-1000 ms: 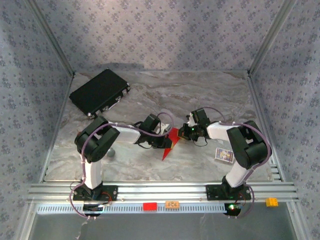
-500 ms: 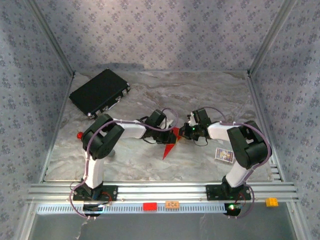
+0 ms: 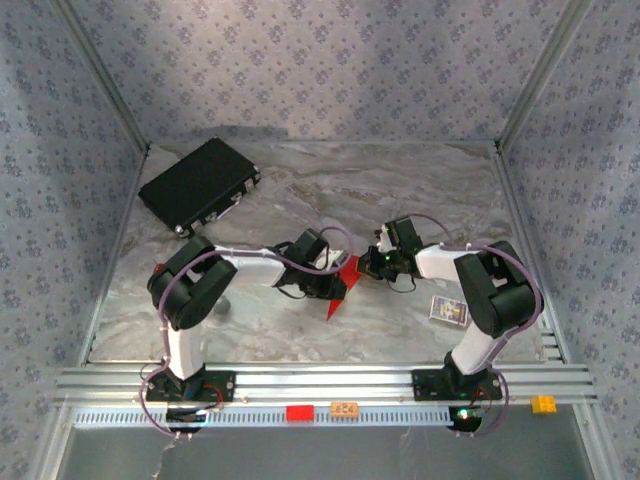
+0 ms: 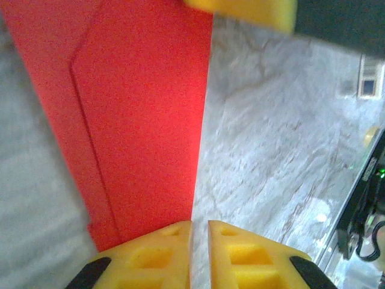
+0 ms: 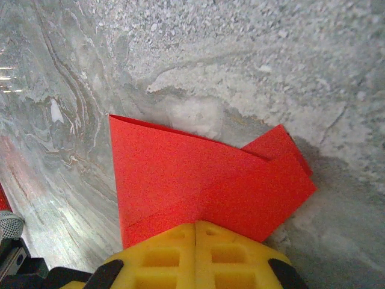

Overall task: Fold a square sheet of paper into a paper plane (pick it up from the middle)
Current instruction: Fold the wing for the fifth time at the center of the table.

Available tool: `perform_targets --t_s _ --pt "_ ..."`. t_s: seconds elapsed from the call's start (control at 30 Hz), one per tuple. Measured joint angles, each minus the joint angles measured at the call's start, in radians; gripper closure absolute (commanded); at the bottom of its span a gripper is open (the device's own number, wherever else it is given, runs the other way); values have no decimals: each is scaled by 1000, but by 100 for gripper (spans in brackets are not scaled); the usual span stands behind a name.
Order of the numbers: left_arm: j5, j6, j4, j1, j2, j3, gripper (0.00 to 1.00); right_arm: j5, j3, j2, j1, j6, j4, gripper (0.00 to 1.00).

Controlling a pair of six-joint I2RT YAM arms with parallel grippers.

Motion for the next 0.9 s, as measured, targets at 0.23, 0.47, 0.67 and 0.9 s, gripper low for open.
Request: perform_targets --t_s 0.23,0.47,0.67,0.9 --pt "-42 42 -56 -24 -68 -64 92 -6 0 1 -2 0 2 96" --pt "-55 37 -72 -38 -140 -117 96 -6 -1 1 -6 0 6 96" --pt "-49 18 -40 -23 -164 -78 95 -6 -1 3 -10 0 11 95" --pt "-48 2 5 29 -43 51 94 -6 -1 3 -17 0 14 94"
